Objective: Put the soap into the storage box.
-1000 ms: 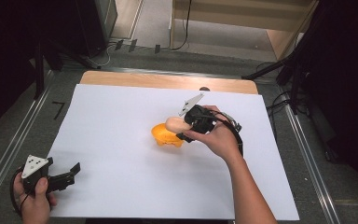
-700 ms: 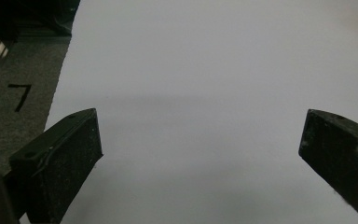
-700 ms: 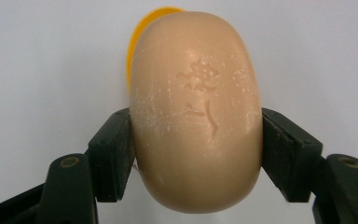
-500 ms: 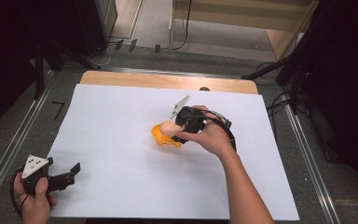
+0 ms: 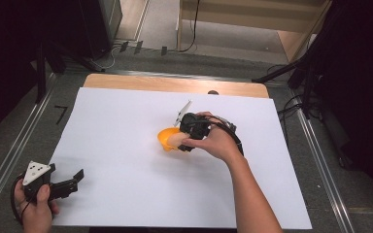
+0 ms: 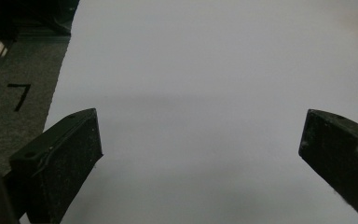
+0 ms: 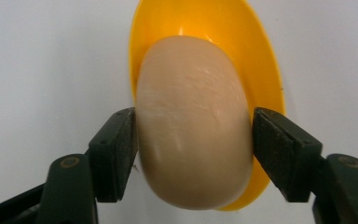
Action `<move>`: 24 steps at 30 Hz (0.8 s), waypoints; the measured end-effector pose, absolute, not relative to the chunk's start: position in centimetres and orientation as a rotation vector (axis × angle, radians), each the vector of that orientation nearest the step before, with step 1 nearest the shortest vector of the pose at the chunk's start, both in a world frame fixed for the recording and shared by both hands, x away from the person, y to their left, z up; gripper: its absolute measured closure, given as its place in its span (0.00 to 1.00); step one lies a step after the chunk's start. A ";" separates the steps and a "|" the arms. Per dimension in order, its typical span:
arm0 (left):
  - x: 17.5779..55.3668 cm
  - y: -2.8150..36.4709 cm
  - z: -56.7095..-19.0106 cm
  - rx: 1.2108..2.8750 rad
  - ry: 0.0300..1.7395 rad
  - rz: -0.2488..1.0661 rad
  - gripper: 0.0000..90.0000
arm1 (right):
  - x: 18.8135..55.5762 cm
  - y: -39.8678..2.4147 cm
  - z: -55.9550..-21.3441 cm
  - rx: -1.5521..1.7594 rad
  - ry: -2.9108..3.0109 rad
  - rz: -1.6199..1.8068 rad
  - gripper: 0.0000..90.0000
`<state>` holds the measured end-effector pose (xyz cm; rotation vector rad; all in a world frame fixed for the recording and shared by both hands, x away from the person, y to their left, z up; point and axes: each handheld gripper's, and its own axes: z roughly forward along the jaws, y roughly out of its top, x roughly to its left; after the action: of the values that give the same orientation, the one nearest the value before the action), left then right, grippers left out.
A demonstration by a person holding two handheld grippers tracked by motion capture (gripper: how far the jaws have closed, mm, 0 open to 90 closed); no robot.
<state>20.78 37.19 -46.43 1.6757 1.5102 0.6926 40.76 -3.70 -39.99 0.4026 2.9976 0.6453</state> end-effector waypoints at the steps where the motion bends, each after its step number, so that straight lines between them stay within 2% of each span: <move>1: 20.8 37.2 -46.4 1.676 1.510 0.692 0.00 | 40.8 -3.8 -39.9 0.409 2.991 0.662 0.39; 8: 20.8 37.2 -46.4 1.674 1.509 0.691 0.00 | 40.9 -4.6 -39.0 0.474 2.965 0.740 0.31; 9: 20.8 37.2 -46.4 1.674 1.509 0.691 0.00 | 40.6 -5.0 -38.9 0.517 2.944 0.750 0.27; 12: 20.8 37.2 -46.4 1.676 1.510 0.691 0.00 | 40.5 -5.3 -38.8 0.540 2.920 0.771 0.24; 13: 20.8 37.2 -46.4 1.675 1.510 0.691 0.00 | 40.3 -5.9 -38.7 0.587 2.890 0.793 0.19; 18: 20.8 37.2 -46.4 1.676 1.510 0.692 0.00 | 40.1 -6.9 -38.9 0.656 2.854 0.812 0.14; 24: 20.8 37.2 -46.4 1.675 1.510 0.694 0.00 | 39.6 -9.2 -39.1 0.839 2.777 0.866 0.02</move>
<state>20.78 37.17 -46.44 1.6750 1.5099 0.6938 39.59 -9.20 -39.09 0.8386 2.7774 0.8658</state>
